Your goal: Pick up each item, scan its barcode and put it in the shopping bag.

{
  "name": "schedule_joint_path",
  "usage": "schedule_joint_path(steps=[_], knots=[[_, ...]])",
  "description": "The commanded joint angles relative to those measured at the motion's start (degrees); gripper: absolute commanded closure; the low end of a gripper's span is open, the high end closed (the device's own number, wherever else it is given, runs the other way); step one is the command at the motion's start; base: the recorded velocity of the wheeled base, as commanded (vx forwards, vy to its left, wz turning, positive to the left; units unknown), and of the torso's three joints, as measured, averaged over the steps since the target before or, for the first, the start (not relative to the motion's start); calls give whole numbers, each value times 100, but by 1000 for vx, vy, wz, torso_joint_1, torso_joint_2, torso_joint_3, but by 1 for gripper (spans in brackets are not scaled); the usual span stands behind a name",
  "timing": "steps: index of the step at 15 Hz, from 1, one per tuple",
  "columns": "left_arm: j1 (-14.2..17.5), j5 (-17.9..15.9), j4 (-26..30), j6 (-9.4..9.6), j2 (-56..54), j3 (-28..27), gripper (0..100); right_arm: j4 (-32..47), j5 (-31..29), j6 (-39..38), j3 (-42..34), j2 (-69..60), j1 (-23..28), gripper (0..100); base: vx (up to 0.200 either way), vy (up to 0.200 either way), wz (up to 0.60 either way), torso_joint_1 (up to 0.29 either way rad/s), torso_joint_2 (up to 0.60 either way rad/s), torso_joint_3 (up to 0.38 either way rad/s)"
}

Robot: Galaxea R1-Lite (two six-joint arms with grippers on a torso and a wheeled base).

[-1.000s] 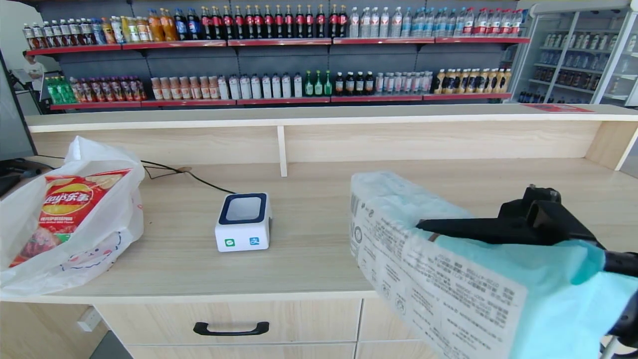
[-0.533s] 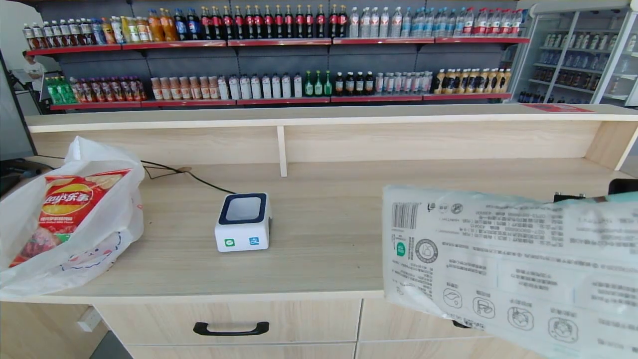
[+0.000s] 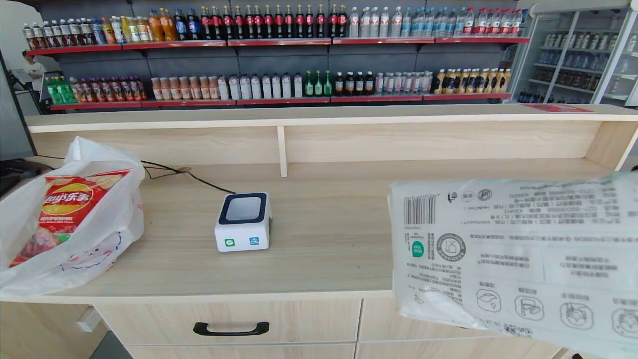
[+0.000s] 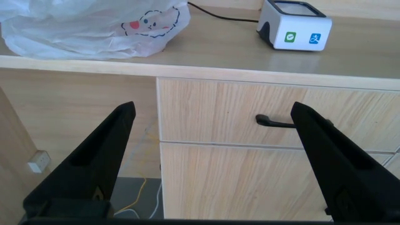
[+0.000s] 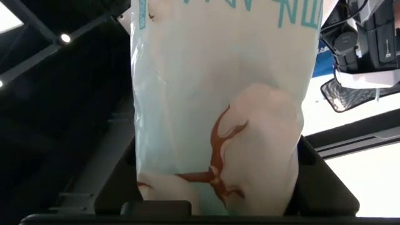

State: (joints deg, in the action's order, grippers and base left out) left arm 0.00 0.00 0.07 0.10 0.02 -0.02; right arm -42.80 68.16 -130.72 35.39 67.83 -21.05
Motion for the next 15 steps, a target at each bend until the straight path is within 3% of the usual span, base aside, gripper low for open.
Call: schedule_joint_path(steps=[1, 4, 15], knots=[[0, 0, 1, 8, -2, -6, 0, -79, 22, -120, 117, 108, -110, 100, 0, 0, 0, 0, 0, 0], [0, 0, 1, -1, -2, -6, 0, -114, 585, -481, 407, 328, -127, 100, 0, 0, 0, 0, 0, 0], [0, 0, 1, -1, -2, 2, 0, -176, 629, -982, 504, 187, -189, 100, 0, 0, 0, 0, 0, 0]])
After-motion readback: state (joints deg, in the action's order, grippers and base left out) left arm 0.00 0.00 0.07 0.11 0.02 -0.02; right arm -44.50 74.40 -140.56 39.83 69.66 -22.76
